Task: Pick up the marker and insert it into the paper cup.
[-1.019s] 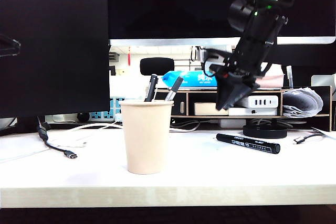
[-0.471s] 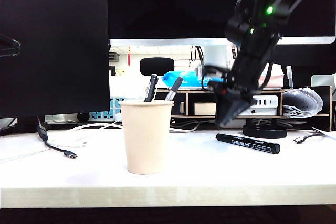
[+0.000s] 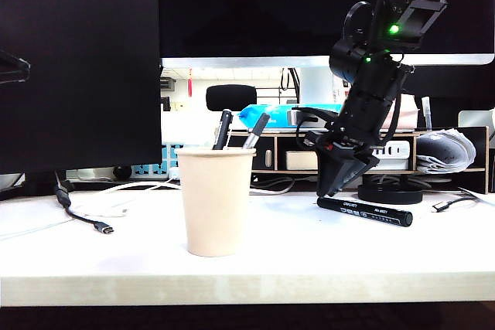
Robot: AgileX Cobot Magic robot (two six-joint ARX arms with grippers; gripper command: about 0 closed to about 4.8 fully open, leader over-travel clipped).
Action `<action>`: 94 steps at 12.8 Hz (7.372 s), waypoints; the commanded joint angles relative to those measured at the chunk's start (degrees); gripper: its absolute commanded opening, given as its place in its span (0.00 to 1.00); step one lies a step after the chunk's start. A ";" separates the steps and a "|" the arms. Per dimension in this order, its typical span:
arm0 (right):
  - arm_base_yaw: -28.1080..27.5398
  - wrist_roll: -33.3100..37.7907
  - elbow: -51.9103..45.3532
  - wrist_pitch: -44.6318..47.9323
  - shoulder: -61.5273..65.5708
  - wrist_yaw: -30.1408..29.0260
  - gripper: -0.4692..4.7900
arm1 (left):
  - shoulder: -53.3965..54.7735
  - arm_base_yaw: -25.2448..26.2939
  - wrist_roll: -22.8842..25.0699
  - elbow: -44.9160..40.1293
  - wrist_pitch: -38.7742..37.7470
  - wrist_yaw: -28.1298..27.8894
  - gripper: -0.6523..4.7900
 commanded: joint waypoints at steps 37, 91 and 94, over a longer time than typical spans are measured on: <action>0.11 0.72 0.17 2.01 3.39 1.81 0.24 | 0.00 -0.04 0.24 0.04 0.33 0.15 0.11; 14.21 15.50 5.40 -8.35 -49.94 -25.05 0.24 | 0.00 0.04 0.24 0.04 0.33 0.15 0.11; 14.21 17.20 -3.23 -8.48 -62.14 -19.76 0.26 | 0.00 0.04 0.24 0.04 0.35 0.15 0.11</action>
